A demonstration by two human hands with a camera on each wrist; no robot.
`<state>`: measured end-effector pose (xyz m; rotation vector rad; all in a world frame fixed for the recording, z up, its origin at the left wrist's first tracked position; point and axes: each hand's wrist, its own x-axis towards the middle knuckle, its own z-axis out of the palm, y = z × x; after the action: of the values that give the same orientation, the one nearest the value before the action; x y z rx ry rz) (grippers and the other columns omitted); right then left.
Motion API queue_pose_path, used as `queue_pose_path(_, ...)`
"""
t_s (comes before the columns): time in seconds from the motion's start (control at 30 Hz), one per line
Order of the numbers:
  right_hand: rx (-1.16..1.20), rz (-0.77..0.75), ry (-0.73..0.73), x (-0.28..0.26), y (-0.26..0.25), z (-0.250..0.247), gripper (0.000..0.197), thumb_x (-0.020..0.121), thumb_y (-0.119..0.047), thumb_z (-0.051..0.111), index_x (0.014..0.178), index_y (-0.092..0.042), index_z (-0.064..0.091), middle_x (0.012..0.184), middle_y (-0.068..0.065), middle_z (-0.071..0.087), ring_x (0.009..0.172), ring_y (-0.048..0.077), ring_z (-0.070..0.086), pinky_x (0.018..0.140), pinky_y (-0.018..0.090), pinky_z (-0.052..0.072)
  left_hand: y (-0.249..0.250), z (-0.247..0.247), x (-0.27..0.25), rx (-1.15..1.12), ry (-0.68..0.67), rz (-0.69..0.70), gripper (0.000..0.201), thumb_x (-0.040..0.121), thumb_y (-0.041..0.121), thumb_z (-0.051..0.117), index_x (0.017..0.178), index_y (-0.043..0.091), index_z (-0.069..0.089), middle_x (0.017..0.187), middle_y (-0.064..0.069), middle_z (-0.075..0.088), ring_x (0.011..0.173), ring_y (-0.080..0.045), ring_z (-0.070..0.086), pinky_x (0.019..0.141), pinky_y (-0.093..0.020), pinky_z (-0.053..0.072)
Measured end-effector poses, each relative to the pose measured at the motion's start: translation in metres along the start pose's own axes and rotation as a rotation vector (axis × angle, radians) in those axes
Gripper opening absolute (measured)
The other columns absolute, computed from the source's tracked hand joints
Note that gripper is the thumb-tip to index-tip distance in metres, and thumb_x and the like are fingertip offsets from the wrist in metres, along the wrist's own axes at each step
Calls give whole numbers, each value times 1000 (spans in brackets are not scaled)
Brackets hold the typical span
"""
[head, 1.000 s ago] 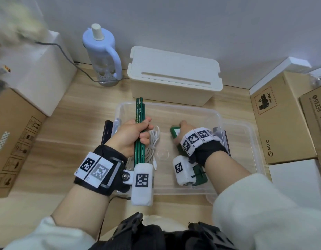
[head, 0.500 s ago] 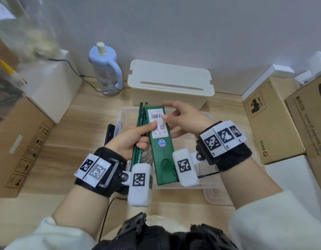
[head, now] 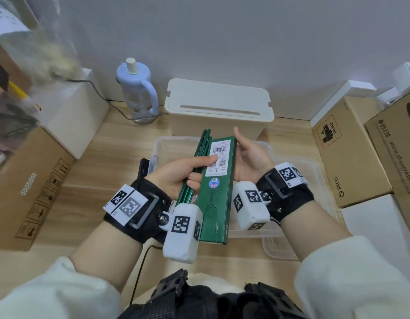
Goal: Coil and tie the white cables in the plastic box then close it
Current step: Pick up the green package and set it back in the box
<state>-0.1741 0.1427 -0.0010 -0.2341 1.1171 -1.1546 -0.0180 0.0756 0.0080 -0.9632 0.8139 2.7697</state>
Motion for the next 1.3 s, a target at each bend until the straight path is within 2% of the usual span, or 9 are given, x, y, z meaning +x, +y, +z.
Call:
queue_pose_path(0.17,147,89,-78,-3,1,4,70,61,-41,72,117,-3,53,116,19,55,103,29,57,89,40,50,0,2,5,61,-44,-70,20,81,28,51,84,8,54,49,4,56,25,-2,30,28,-8,22)
queue_pose_path(0.33,212,262,-156,-9,6,-4,27,69,-27,70,81,-3,66,94,32,62,80,47,64,74,57,52,-9,1,11,149,-128,-141,24,81,34,54,80,12,64,64,-2,67,28,-1,37,32,-9,35)
queue_pose_path(0.4,155,111,-126,-6,9,-11,36,54,-25,85,78,-4,69,87,23,67,77,35,67,69,47,57,-12,1,11,177,-128,-147,24,80,35,55,81,12,64,64,-1,67,28,-1,37,32,-9,36)
queue_pose_path(0.57,91,-119,-34,-3,4,-17,48,76,-47,48,100,-8,64,100,14,69,89,27,68,72,41,58,-17,1,14,224,-8,-33,24,92,32,45,84,11,54,45,2,57,26,-2,31,30,-8,30)
queue_pose_path(0.7,12,-112,66,-11,-6,-8,61,69,-50,53,118,-15,46,107,12,63,91,25,67,70,44,58,-17,-6,26,10,262,212,23,94,25,49,82,8,56,58,0,55,27,-1,29,28,-11,28)
queue_pose_path(0.83,-495,-327,216,-19,-7,5,45,73,-26,69,115,-25,51,106,-3,54,99,13,54,91,38,46,-5,-14,30,-300,411,426,21,97,26,44,88,9,53,58,0,53,28,-1,33,32,-12,35)
queue_pose_path(0.93,-986,-594,304,-23,-6,22,27,70,-15,77,82,-26,55,80,-8,54,79,10,51,79,30,43,3,-19,32,-386,532,544,21,97,29,44,96,9,53,68,-2,47,30,-3,40,37,-15,42)
queue_pose_path(1.07,-1579,-398,198,-21,7,42,33,77,-45,66,95,-18,58,79,-5,59,73,12,54,68,28,43,9,-12,29,-516,532,669,24,97,31,44,96,9,54,70,-3,50,33,-4,48,43,-18,48)
queue_pose_path(1.3,-1429,-331,55,-21,24,45,16,93,-25,49,80,-16,51,62,-7,47,59,13,47,59,28,36,4,0,22,-462,510,794,18,96,28,46,99,13,56,74,-4,60,41,-6,54,55,-21,55)
